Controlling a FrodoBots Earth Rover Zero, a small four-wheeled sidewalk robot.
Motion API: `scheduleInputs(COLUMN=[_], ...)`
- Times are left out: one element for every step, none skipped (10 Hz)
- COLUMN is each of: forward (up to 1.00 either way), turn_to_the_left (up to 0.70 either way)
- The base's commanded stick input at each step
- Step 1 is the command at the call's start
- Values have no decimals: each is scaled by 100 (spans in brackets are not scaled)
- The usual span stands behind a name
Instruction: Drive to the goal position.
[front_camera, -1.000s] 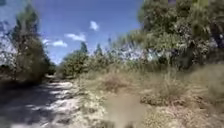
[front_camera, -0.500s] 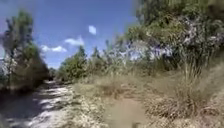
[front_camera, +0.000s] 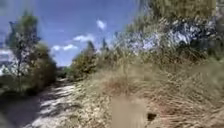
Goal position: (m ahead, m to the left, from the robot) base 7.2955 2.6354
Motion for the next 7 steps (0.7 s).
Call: scheduleInputs(forward=[85,85,85,85,85,85,85], turn_to_the_left=[34,34,34,34,34,34,34])
